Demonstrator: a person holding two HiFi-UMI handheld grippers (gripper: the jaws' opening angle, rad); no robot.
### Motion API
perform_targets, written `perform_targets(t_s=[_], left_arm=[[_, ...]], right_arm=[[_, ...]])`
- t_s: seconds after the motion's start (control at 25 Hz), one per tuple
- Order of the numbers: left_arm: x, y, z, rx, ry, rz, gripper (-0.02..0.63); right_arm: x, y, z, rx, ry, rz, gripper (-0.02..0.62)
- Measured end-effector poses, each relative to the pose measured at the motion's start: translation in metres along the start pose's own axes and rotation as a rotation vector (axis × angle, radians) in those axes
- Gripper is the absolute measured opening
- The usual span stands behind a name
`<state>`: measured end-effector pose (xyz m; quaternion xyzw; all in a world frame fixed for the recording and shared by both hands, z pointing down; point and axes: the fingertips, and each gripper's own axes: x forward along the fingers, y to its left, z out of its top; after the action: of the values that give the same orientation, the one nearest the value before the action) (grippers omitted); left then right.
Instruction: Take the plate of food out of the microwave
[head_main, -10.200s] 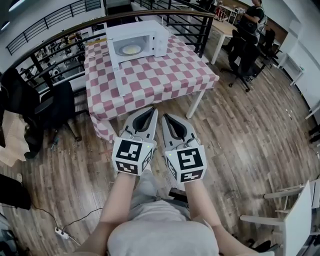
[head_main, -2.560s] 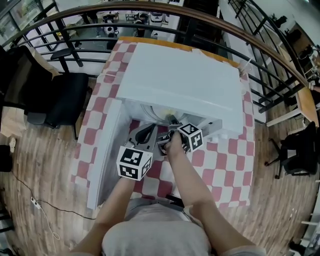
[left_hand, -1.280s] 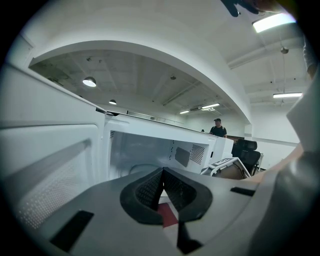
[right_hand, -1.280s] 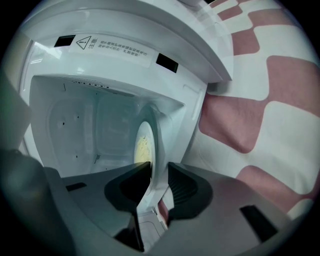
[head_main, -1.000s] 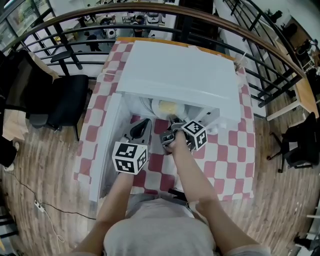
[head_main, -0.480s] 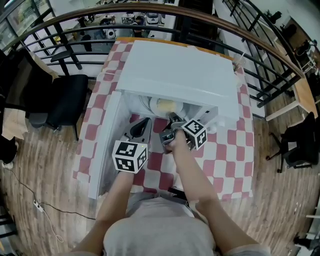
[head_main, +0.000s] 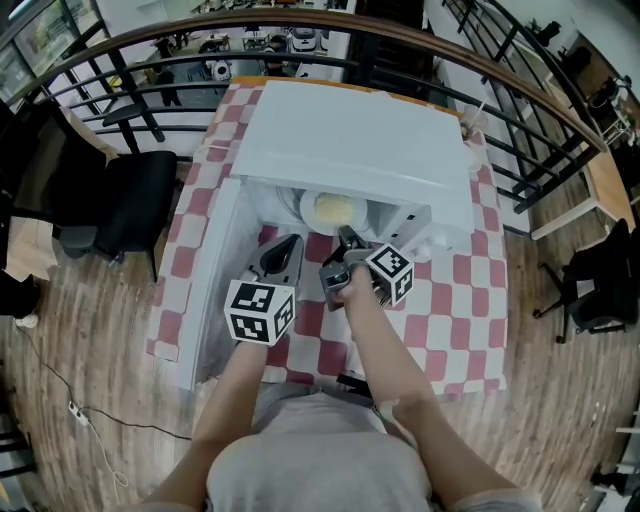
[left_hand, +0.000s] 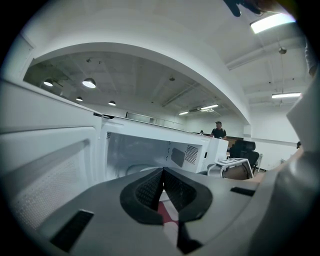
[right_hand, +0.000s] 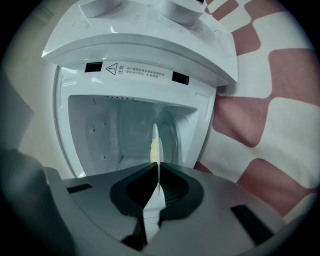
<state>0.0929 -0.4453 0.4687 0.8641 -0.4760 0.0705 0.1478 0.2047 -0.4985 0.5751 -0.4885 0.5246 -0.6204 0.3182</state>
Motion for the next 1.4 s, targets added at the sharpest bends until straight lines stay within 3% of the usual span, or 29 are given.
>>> perform_targets(t_s=[1.4], left_arm=[[-0.034,-0.053,0.013,0.042,-0.098,0.027,0.003]], right_arm=[[-0.092,0.024,-0.007,-0.011,0.067,0.121,0.034]])
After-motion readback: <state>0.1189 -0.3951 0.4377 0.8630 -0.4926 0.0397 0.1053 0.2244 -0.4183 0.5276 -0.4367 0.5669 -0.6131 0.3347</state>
